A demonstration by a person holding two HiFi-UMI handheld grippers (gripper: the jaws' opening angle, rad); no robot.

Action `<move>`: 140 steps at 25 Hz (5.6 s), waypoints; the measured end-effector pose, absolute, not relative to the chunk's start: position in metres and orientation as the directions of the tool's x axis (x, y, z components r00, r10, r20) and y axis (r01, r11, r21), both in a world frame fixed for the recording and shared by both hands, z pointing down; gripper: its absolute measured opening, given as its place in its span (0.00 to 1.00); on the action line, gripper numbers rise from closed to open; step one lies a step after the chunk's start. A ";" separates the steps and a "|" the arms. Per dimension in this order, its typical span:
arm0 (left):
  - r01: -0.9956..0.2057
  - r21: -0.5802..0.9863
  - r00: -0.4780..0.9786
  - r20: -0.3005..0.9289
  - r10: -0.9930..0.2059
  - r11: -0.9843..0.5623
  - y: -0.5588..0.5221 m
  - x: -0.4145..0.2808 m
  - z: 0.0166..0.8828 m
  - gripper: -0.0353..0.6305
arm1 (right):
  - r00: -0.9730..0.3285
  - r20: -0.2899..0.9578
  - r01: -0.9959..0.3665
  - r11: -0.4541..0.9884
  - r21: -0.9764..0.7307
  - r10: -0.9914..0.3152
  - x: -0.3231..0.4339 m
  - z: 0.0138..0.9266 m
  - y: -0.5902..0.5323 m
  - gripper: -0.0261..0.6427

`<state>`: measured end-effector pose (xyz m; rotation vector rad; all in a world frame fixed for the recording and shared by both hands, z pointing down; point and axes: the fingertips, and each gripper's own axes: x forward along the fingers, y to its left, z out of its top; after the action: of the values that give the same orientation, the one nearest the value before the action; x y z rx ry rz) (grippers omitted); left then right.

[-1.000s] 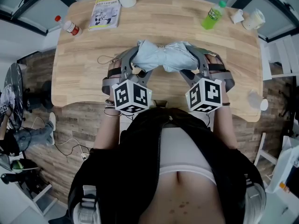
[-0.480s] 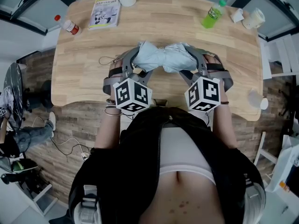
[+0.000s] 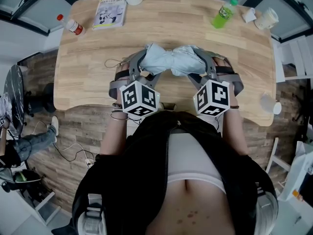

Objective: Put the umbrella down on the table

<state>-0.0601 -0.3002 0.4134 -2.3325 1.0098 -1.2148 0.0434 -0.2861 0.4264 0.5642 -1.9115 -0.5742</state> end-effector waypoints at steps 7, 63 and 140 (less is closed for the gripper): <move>-0.447 -0.544 0.389 0.597 -0.702 -0.710 -0.299 -0.060 0.421 0.54 | -0.367 0.710 -0.119 0.787 0.605 -0.601 0.043 0.433 -0.285 0.58; -0.435 -0.444 0.373 0.703 -0.605 -0.784 -0.295 -0.056 0.473 0.54 | -0.354 0.791 -0.092 0.860 0.502 -0.499 0.046 0.483 -0.279 0.58; -0.432 -0.349 0.349 0.786 -0.511 -0.832 -0.286 -0.058 0.536 0.53 | -0.344 0.863 -0.081 0.927 0.366 -0.371 0.042 0.549 -0.270 0.58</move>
<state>-0.0582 -0.2859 0.5360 -2.5131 0.8808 -1.5105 0.0420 -0.2703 0.5494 0.3295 -1.9108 -0.3083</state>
